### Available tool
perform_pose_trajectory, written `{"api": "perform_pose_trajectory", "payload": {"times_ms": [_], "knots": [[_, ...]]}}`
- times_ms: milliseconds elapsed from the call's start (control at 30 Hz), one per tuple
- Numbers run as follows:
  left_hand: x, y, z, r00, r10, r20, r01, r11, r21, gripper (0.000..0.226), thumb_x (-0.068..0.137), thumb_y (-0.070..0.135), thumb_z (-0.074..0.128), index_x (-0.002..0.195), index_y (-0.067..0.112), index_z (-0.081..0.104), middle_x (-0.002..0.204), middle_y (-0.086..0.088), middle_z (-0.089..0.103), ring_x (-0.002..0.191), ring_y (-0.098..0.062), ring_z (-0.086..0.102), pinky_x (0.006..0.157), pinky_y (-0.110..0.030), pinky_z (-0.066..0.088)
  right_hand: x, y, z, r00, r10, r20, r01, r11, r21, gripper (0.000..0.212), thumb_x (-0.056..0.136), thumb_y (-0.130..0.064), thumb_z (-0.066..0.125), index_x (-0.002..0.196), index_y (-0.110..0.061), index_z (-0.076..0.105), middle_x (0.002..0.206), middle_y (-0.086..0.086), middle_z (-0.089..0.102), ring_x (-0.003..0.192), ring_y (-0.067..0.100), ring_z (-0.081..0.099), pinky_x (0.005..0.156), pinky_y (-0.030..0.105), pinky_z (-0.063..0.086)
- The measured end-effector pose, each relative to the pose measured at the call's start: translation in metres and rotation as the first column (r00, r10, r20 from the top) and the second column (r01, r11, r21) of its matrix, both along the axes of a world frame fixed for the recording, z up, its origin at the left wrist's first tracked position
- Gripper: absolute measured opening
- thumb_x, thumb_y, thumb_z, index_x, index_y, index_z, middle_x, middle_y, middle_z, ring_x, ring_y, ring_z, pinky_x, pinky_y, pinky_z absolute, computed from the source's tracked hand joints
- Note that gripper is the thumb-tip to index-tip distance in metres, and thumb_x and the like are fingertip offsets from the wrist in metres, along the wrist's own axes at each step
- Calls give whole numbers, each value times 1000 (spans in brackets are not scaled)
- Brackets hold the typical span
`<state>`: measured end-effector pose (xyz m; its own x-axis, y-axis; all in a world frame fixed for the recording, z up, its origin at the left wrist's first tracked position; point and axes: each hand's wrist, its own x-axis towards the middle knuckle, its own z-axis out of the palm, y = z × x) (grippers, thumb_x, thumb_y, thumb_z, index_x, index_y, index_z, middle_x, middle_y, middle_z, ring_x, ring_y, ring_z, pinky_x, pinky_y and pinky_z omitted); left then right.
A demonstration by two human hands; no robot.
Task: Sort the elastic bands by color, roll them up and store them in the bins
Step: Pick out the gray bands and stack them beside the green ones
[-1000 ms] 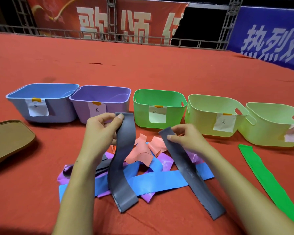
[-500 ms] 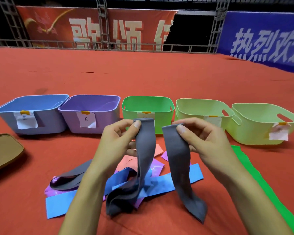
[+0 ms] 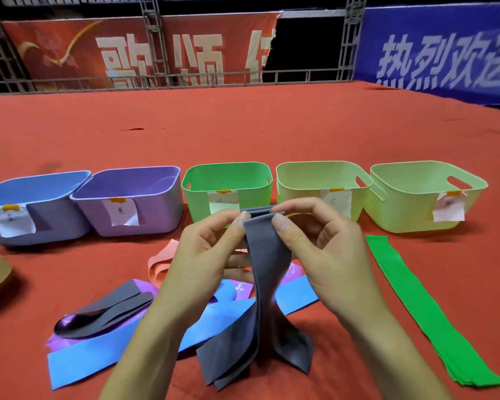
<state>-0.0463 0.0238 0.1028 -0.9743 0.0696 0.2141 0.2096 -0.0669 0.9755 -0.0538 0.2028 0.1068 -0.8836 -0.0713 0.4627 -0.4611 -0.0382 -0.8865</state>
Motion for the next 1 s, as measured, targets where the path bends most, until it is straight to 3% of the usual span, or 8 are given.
{"api": "perform_pose_trajectory", "payload": {"times_ms": [167,400,533,633,733,833,900,1000], "knots": [[2,1,-1,1000,-29,6,29,999,17,33,106,36,53,117,15,77,91,-10,79,74,-30,78,64,-36,62,-1,-2,-2,993,-117,-1,117,993,-13,13,94,-14,78,98,-20,68,88,-3,76,80,10,72,72,23,54],[3,1,-2,998,-58,1,58,998,15,34,104,39,52,114,20,78,102,-16,81,89,-37,81,71,-41,65,-2,-5,-7,986,-167,-6,167,986,2,13,95,-17,79,97,-24,67,89,-3,76,82,13,73,72,25,55],[5,3,1,998,-63,-8,63,998,18,32,106,34,50,101,24,80,88,-3,80,79,-28,81,66,-34,64,-2,-7,-9,979,-205,-14,205,979,3,13,95,-18,79,97,-23,68,89,-4,76,81,12,73,72,24,55],[4,4,-1,998,-60,-19,61,998,7,34,107,34,49,113,16,78,99,-13,81,87,-34,81,67,-35,65,-2,-8,-10,969,-247,-14,247,969,2,11,94,-19,79,97,-21,68,86,-7,75,76,9,71,68,19,53],[5,9,1,999,-45,-22,45,999,16,35,104,39,51,104,22,81,92,-7,82,81,-30,81,64,-35,64,-3,-9,-11,962,-274,-6,274,962,3,11,94,-19,79,97,-20,68,86,-9,75,76,9,71,68,18,54],[6,13,0,994,11,-104,-13,1000,-19,16,99,25,64,103,21,79,80,1,79,75,-20,80,63,-34,65,-2,-9,-11,960,-280,-8,280,960,2,13,93,-20,80,97,-20,68,86,-7,76,77,11,73,69,23,57],[5,13,-3,985,63,-161,-70,997,-38,15,103,13,65,111,16,77,82,-7,81,76,-21,80,61,-34,63,-1,-9,-11,956,-292,-14,292,956,28,19,90,-25,83,98,-23,66,84,-7,75,72,14,73,67,31,59],[3,7,-3,966,161,-200,-163,987,9,15,104,12,64,114,10,75,81,-11,80,72,-25,78,56,-34,61,-4,-9,-16,948,-319,12,316,942,117,36,81,-43,87,101,-27,62,77,-5,71,59,17,66,61,38,57]]}}
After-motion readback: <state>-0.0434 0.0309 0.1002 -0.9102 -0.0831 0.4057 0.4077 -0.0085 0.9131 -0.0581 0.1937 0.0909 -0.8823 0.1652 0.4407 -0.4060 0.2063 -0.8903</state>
